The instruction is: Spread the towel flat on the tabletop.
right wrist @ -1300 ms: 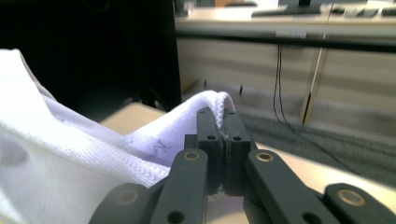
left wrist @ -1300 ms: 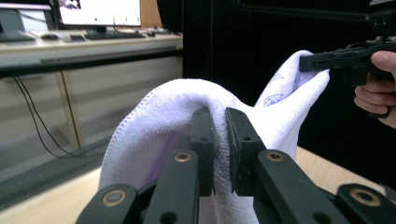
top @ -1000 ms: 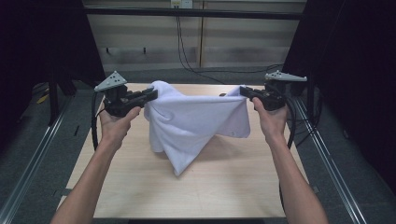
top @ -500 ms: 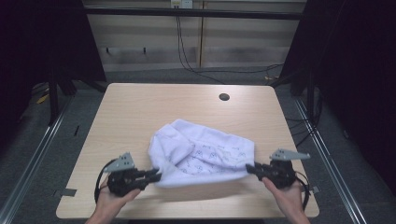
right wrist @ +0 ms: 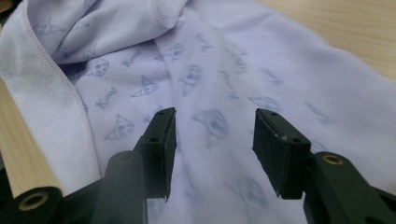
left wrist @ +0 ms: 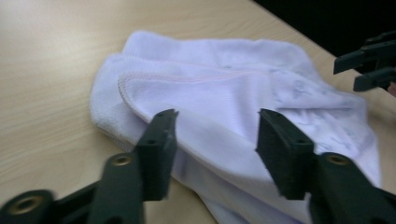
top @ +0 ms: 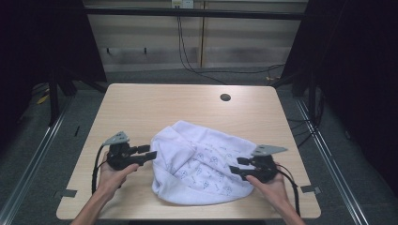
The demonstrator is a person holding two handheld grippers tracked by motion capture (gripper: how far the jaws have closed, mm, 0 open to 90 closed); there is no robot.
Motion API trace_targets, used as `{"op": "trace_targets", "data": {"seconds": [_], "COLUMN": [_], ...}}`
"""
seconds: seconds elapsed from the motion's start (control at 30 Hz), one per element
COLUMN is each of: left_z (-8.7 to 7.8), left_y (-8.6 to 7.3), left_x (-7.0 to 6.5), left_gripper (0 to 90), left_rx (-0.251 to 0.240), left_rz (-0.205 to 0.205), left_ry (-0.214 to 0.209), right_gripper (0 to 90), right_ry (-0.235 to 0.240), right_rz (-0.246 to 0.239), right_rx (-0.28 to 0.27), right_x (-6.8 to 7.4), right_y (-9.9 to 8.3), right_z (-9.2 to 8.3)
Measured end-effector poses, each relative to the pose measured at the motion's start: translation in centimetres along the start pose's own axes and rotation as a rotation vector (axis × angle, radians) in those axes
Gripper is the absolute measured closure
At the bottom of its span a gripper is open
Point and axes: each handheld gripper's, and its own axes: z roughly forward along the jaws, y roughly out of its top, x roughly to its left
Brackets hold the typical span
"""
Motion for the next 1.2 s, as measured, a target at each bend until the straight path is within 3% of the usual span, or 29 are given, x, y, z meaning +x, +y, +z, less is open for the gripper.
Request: {"op": "trace_targets", "data": {"seconds": [0.03,0.07,0.1,0.13,0.17,0.2,0.23,0.27,0.3,0.33,0.37,0.4,0.47,0.53,0.57,0.6,0.63,0.67,0.73,0.77,0.83,0.9,0.97,1.03,1.13,1.2], "left_z": [1.0,1.8,3.4,3.4,4.7,4.7,5.2,5.2,4.9,4.9,4.2,3.6,2.4,1.7,1.1,0.4,-0.6,-0.9,-1.1,-1.2,-1.0,-0.9,-0.6,0.0,0.8,3.0], "left_y": [0.3,0.5,0.8,0.8,0.6,0.6,0.1,-0.1,-0.1,-0.1,0.0,0.0,0.0,0.0,0.0,-0.1,-0.4,-0.7,-1.0,-1.7,-2.4,-2.6,-2.2,-1.6,-1.0,-0.3], "left_x": [0.5,0.8,1.4,1.4,1.5,1.5,1.3,1.1,0.9,0.9,0.7,0.7,0.7,0.7,0.6,0.5,0.2,-0.2,-0.8,-2.1,-3.2,-3.6,-4.6,-5.0,-5.6,-6.4], "left_gripper": [39.5,39.5,36.2,35.1,38.6,47.1,56.7,69.3,76.3,78.9,80.0,80.4,80.7,81.2,81.2,81.5,82.0,82.0,82.0,81.9,81.7,81.5,80.6,80.5,80.3,79.1], "left_rx": [0.010,0.010,0.066,0.066,0.104,0.104,0.144,0.146,0.151,0.151,0.141,0.119,0.082,0.067,0.059,0.038,0.012,0.008,0.011,0.028,0.042,0.043,0.023,0.005,-0.005,0.007], "left_rz": [-0.011,-0.023,-0.054,-0.054,-0.052,-0.052,-0.020,-0.007,0.009,0.009,0.021,0.020,0.003,0.008,0.022,0.008,0.004,0.005,0.012,0.042,0.054,0.060,0.081,0.086,0.098,0.090], "left_ry": [0.001,0.005,-0.020,-0.020,0.042,0.042,0.051,0.032,0.038,0.038,0.041,0.052,0.056,0.070,0.084,0.075,0.050,0.030,0.005,-0.027,-0.067,-0.083,-0.093,-0.113,-0.120,-0.150], "right_gripper": [46.4,46.4,45.0,45.0,43.5,43.1,44.0,52.3,63.7,63.7,76.8,79.0,80.2,80.4,80.6,80.6,80.6,80.4,77.6,72.6,59.7,56.2,49.6,48.2,48.6,50.1], "right_ry": [0.008,0.008,0.018,0.018,0.011,0.016,0.023,0.005,-0.011,-0.011,-0.017,-0.025,-0.081,-0.104,-0.139,-0.160,-0.213,-0.245,-0.242,-0.228,-0.243,-0.245,-0.223,-0.165,-0.076,-0.016], "right_rz": [-0.009,-0.009,-0.021,-0.021,-0.044,-0.034,-0.030,-0.035,-0.038,-0.038,-0.023,-0.007,0.017,0.031,0.044,0.064,0.084,0.082,0.095,0.092,0.088,0.078,0.058,0.045,-0.008,-0.040], "right_rx": [0.015,0.015,0.023,0.023,0.049,0.060,0.068,0.080,0.101,0.101,0.109,0.101,0.093,0.087,0.086,0.079,0.072,0.076,0.078,0.082,0.095,0.086,0.001,-0.039,-0.031,-0.021], "right_x": [0.1,0.1,0.1,0.1,-0.1,-0.2,-0.4,-0.4,-0.4,-0.4,-0.9,-1.3,-2.3,-3.0,-3.8,-4.6,-6.2,-6.8,-8.3,-8.9,-9.3,-9.2,-8.0,-6.4,-3.2,-1.2], "right_y": [0.6,0.6,1.7,1.7,2.5,2.7,2.9,2.9,2.9,2.9,2.9,3.0,3.3,3.4,3.4,3.5,3.7,3.8,4.1,4.3,4.7,4.9,5.5,5.8,5.3,4.3], "right_z": [1.1,1.1,3.2,3.2,5.3,6.3,7.1,7.8,8.3,8.3,8.8,8.8,8.6,8.6,8.6,8.6,8.4,8.4,8.4,8.5,8.4,8.1,6.3,5.0,4.0,3.8]}}
